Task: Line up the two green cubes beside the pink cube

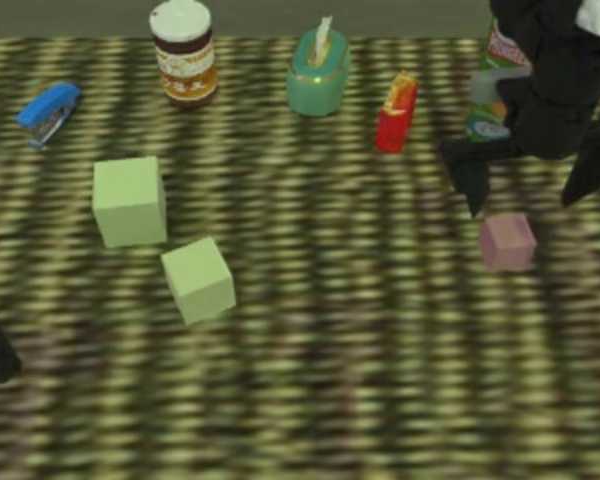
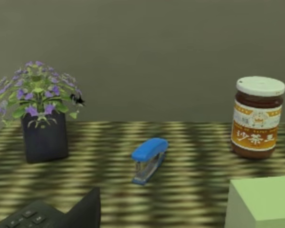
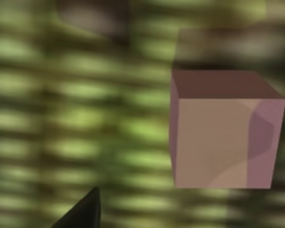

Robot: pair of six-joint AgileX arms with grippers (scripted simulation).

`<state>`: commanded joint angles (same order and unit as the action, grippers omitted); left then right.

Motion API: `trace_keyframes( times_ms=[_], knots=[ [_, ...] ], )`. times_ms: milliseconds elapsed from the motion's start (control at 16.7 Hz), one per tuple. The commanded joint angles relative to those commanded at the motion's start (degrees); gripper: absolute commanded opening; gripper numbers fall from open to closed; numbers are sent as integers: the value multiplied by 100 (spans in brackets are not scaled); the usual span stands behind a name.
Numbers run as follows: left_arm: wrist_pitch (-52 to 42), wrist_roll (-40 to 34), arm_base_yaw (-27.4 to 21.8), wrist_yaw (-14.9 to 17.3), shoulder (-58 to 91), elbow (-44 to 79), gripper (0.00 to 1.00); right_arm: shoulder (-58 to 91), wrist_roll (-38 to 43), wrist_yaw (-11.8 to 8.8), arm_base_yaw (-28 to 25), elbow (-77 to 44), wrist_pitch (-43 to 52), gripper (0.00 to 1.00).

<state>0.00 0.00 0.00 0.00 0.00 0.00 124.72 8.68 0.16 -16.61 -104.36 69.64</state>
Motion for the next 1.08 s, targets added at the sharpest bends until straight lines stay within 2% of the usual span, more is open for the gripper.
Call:
trace_keyframes(
  times_ms=[300, 720, 960, 1080],
  knots=[
    [0, 0, 0, 0, 0, 0, 100, 59, -13, 1, 16, 197, -242, 100],
    [0, 0, 0, 0, 0, 0, 100, 535, 15, 5, -8, 1148, -1697, 100],
    [0, 0, 0, 0, 0, 0, 100, 560, 17, 5, -10, 1190, -1750, 100],
    [0, 0, 0, 0, 0, 0, 100, 560, 17, 5, -10, 1190, -1750, 85]
  ],
)
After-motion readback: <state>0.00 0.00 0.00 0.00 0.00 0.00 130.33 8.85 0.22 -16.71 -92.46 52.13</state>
